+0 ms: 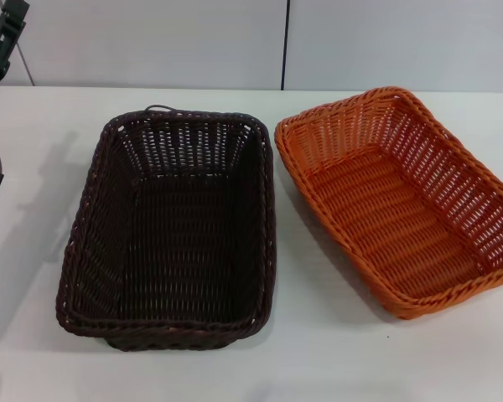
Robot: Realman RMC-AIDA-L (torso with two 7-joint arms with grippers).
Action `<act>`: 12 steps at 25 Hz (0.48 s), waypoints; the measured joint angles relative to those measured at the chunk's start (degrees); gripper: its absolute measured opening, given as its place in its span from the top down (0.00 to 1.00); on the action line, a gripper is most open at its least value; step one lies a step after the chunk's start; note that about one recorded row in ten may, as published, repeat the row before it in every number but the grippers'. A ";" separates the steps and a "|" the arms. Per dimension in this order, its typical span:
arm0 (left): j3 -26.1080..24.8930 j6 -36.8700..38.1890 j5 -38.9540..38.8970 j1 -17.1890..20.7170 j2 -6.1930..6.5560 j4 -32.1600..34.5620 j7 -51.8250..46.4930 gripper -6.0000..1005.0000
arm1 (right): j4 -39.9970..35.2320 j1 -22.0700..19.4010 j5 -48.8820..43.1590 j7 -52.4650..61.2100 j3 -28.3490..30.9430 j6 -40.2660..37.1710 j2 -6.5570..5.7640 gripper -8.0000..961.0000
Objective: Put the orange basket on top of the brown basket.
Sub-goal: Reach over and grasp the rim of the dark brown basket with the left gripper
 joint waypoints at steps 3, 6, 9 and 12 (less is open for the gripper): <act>0.03 0.00 0.03 0.16 0.00 0.03 -0.37 0.14 | 0.07 -0.02 -0.14 0.02 -0.04 0.01 -0.02 0.16; 0.38 -0.03 0.07 0.32 0.00 0.03 -0.46 0.14 | 0.12 -0.03 -0.28 0.04 -0.55 0.01 -0.04 0.16; 0.77 -0.12 0.11 0.43 -0.01 0.01 -0.54 0.14 | 0.06 -0.03 -0.34 0.04 -1.77 0.01 -0.04 0.16; 0.93 -0.11 0.11 0.43 0.00 0.00 -0.57 0.14 | -0.18 -0.03 -0.37 -0.21 -2.87 0.01 -0.05 0.16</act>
